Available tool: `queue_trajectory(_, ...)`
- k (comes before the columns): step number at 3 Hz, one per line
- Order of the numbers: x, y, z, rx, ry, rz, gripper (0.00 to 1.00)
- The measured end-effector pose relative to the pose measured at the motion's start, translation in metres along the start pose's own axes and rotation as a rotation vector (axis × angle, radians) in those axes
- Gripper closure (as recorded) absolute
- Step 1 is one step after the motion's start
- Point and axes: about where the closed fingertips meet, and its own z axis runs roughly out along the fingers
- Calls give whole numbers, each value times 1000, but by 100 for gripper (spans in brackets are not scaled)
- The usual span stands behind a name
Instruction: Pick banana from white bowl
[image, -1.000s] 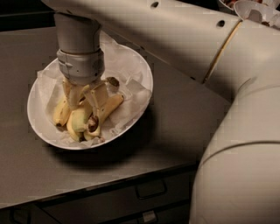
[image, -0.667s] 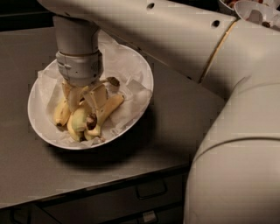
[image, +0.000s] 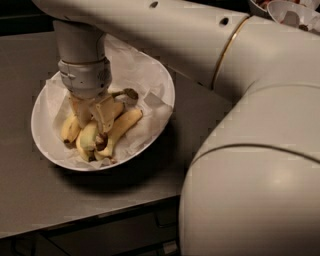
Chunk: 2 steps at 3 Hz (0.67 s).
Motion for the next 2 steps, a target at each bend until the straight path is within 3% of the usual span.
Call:
queue_trajectory(1, 1, 6, -1, 11, 17, 13, 76)
queue_trajectory(2, -11, 20, -19, 136, 87, 18, 98)
